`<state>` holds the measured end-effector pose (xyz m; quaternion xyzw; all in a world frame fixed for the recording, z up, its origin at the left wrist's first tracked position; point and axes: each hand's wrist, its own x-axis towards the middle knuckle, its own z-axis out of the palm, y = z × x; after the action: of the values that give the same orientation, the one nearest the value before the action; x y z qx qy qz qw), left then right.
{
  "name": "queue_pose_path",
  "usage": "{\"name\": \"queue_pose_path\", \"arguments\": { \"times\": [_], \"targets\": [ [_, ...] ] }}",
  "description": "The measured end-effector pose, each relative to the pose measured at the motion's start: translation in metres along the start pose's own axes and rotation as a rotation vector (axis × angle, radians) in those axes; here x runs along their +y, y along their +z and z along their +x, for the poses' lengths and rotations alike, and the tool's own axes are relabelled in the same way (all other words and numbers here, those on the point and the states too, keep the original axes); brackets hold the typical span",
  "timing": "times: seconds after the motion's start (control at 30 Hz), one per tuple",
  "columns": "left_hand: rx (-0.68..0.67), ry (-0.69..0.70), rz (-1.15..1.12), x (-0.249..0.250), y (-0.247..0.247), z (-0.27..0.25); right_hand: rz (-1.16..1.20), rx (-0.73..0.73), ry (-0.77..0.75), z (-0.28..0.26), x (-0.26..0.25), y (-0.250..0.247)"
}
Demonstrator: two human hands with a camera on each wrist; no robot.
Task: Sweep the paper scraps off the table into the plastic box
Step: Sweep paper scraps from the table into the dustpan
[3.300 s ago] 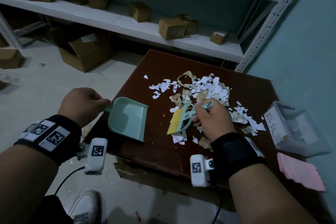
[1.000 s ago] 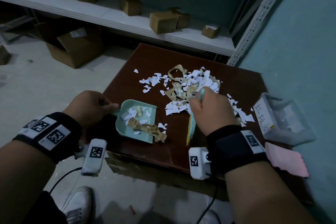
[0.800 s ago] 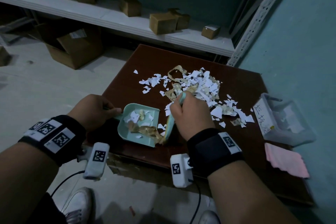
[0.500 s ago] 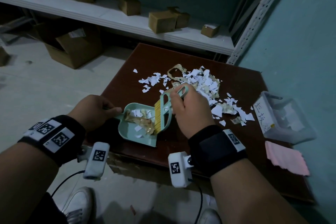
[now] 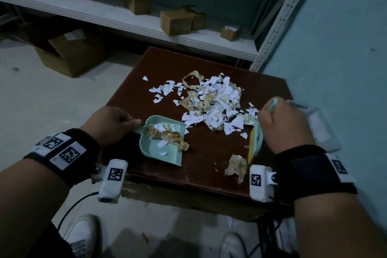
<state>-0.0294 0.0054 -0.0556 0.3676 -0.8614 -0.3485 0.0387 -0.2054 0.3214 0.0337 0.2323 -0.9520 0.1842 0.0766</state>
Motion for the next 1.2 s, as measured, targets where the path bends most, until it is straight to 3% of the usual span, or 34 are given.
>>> {"name": "queue_pose_path", "arguments": {
  "times": [0.13,0.33,0.57,0.77,0.9,1.03,1.1,1.2],
  "targets": [
    [-0.023,0.007,-0.004,0.007,0.008,-0.003,-0.107,-0.076,0.075,-0.011,0.021,0.003],
    [-0.057,0.028,0.012,0.019,0.014,-0.011,-0.08,-0.165,0.021,-0.022,0.018,0.017],
    [-0.052,0.063,0.032,0.025,0.026,-0.018,0.155,-0.123,-0.105,-0.023,-0.013,0.039],
    [-0.049,0.045,-0.011,0.024,0.029,-0.015,0.338,-0.208,-0.296,-0.029,-0.048,0.052],
    [-0.084,0.023,-0.075,0.023,0.026,-0.016,0.417,-0.145,-0.316,-0.027,-0.055,0.048],
    [-0.084,-0.045,-0.215,0.017,0.016,-0.014,0.445,0.061,-0.229,-0.008,-0.041,0.031],
    [-0.046,-0.059,-0.256,0.011,0.01,-0.009,0.379,0.157,-0.197,0.005,-0.027,0.026],
    [0.039,-0.06,-0.245,0.007,0.001,-0.003,0.195,0.168,-0.151,0.022,-0.008,0.03]
  ]
}}
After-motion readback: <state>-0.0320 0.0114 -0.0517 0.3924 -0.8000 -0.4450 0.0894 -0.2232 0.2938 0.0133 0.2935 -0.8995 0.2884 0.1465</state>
